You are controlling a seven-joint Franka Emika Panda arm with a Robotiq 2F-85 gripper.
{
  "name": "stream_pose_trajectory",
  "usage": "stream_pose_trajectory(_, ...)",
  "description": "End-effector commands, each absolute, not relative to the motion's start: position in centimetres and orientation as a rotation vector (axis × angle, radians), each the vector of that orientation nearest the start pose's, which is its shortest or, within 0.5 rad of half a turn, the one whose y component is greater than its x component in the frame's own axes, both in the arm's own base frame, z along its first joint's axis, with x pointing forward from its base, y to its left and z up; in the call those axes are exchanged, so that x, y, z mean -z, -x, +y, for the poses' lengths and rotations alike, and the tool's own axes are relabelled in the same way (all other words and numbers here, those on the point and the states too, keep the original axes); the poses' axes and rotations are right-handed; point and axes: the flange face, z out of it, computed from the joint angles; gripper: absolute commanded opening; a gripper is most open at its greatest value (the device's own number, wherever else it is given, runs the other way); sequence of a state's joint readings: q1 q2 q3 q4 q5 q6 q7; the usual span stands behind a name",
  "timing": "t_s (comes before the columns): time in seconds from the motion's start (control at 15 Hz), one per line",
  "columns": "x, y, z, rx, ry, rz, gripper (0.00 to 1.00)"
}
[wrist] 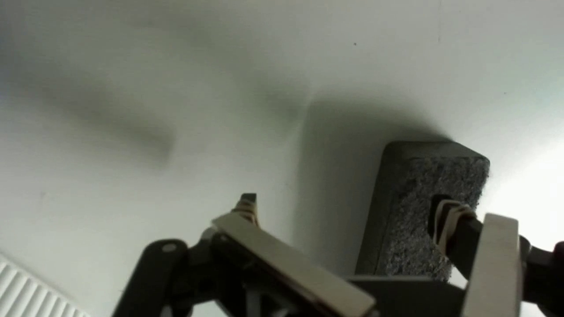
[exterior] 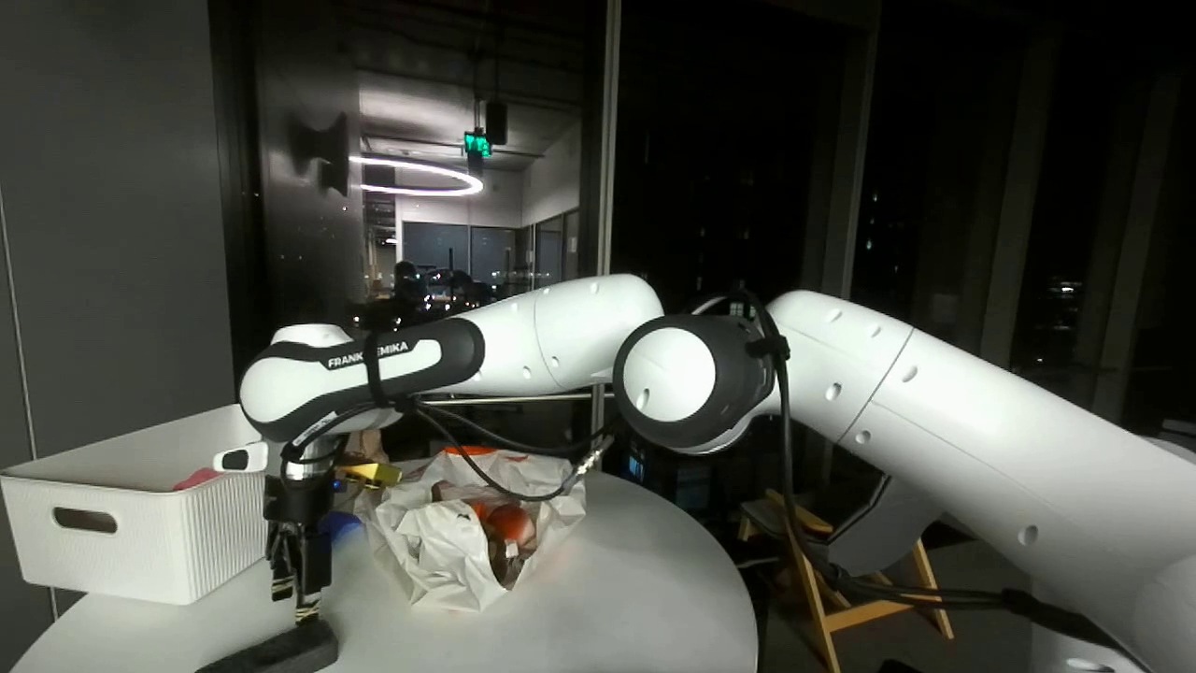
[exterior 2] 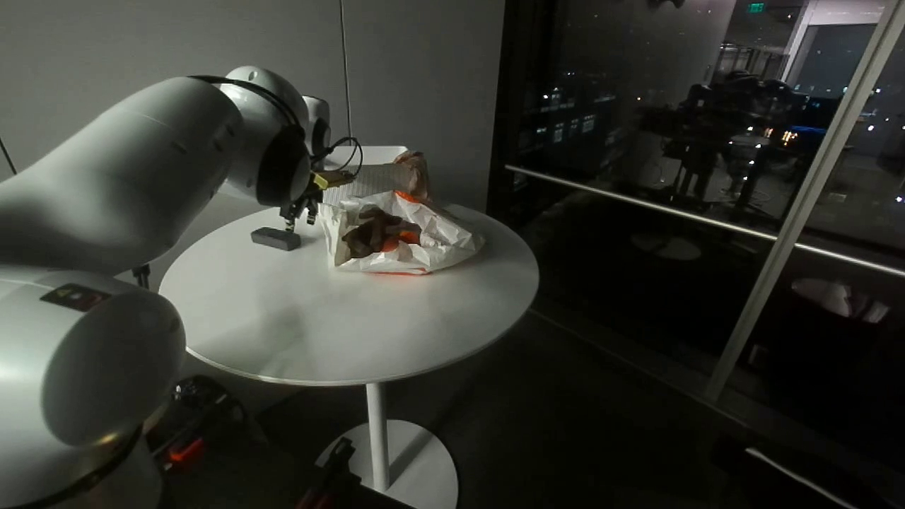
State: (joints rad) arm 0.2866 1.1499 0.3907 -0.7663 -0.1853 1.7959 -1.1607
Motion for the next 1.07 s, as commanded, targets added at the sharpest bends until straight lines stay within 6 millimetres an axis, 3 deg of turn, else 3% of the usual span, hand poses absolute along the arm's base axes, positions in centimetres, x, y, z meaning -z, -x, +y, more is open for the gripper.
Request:
stream_pose_trajectory(0.0, -23.3, -69.8, 36.1, 0.043, -2.28, 2.494, 1.0)
stream_pose_trajectory(0.13, -22.8, -69.4, 36.3, 0.071, -2.29, 2.514, 1.0)
stream_pose_trajectory(0.53, -24.0, -68.7, 36.2, 0.115, -2.324, 2.515, 1.0)
stream_pose_trajectory(1.0, -24.3, -66.7, 37.4, 0.096, -2.317, 2.605, 1.0)
